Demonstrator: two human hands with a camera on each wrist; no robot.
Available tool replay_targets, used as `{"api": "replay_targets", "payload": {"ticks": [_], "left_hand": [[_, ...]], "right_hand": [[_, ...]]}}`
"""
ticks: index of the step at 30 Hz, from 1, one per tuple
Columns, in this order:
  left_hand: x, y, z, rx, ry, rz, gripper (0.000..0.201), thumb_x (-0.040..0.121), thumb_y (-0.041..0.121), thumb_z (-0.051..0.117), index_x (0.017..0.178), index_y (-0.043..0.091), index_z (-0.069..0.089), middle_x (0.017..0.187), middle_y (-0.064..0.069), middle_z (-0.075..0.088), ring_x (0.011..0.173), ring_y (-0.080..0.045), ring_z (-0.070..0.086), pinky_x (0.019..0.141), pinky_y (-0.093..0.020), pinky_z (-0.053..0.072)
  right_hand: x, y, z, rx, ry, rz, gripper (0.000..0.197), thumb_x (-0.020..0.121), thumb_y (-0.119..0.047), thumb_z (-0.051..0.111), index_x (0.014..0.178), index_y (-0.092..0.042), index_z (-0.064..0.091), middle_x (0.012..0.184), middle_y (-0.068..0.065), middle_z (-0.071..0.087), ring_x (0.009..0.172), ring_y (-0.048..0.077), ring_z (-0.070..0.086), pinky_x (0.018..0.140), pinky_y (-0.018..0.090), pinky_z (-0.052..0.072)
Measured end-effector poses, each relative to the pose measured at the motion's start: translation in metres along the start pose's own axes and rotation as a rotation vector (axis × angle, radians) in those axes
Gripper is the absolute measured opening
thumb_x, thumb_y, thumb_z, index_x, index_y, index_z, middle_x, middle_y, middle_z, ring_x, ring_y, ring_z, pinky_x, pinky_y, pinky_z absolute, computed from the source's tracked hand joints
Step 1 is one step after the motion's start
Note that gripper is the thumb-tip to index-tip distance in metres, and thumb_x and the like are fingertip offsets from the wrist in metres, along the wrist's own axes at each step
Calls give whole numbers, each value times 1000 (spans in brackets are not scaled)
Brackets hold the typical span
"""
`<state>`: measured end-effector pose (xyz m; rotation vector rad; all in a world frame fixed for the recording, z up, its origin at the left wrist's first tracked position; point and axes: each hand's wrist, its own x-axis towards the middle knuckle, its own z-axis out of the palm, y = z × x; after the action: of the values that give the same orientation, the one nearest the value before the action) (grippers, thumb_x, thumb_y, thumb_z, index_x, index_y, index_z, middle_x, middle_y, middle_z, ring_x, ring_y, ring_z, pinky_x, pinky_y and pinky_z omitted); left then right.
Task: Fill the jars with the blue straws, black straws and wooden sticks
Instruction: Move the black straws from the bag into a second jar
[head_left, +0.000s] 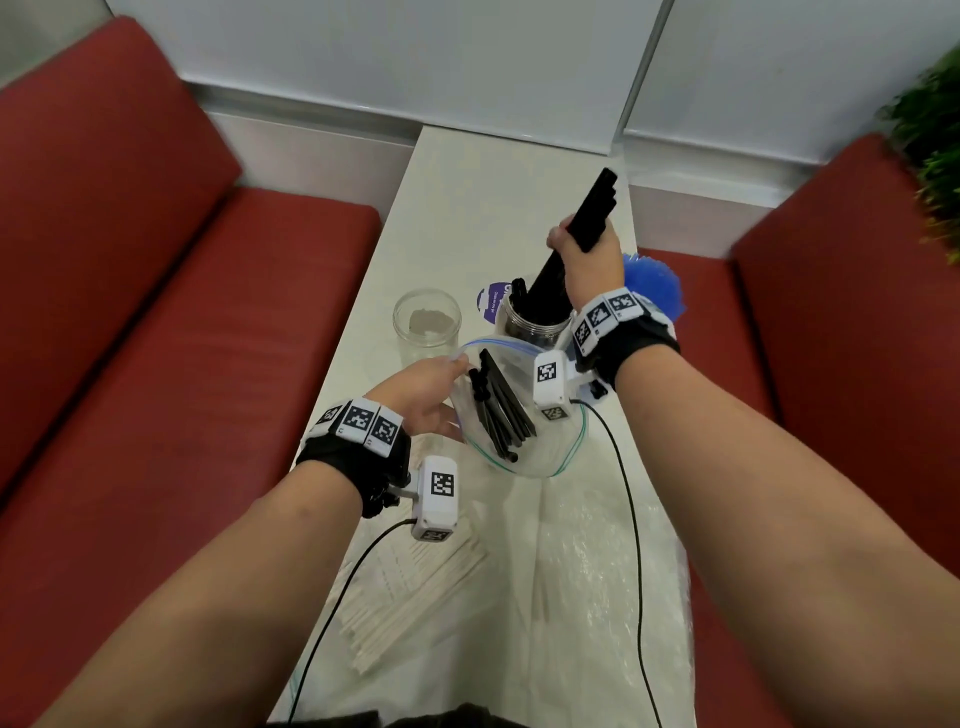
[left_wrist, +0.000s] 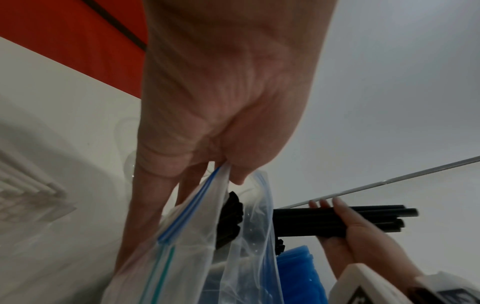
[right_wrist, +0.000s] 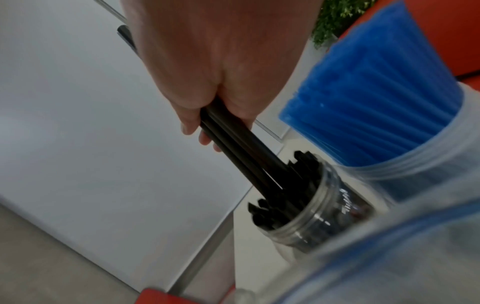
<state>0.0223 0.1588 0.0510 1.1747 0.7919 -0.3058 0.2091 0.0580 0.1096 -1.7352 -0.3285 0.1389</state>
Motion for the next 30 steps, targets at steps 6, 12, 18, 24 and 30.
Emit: {"api": "replay_targets", "payload": {"ticks": [6, 12, 18, 24, 30], "left_hand": [[5, 3, 0, 18, -4, -1, 37, 105, 39, 36, 126, 15, 56, 107, -13, 69, 70, -32, 71, 61, -44, 59], [9, 0, 0, 31, -26, 16, 35, 104, 40, 36, 117, 19, 61, 96, -8, 74, 72, -31, 73, 63, -45, 59], [6, -1, 3, 38, -20, 10, 34, 104, 40, 37, 118, 19, 60, 104, -11, 72, 73, -32, 72, 61, -45, 58], [7, -4, 6, 33, -17, 5, 33, 104, 40, 38, 114, 18, 61, 92, -8, 74, 69, -31, 72, 60, -45, 58], [5, 0, 7, 46, -31, -2, 36, 104, 39, 37, 119, 15, 60, 112, -17, 70, 82, -38, 70, 66, -48, 59]], "right_hand": [[2, 17, 3, 7, -25, 31, 28, 83, -10, 75, 97, -22, 54, 86, -2, 63, 83, 18, 64, 87, 41, 58], [1, 21, 4, -230, 26, -292, 43, 92, -7, 59, 133, -18, 54, 123, 2, 64, 106, 13, 58, 97, 22, 45], [-6, 49, 7, -848, -407, -159, 48, 105, -31, 47, 144, -3, 45, 150, 17, 41, 144, 36, 29, 115, 44, 29], [-13, 31, 11, -641, -135, -376, 63, 106, -32, 44, 160, -12, 19, 168, 9, 15, 156, 25, 7, 127, 38, 10], [-21, 50, 19, -1113, -419, -337, 65, 108, -43, 33, 162, -16, 10, 170, 6, 1, 156, 27, -2, 125, 48, -2]]}}
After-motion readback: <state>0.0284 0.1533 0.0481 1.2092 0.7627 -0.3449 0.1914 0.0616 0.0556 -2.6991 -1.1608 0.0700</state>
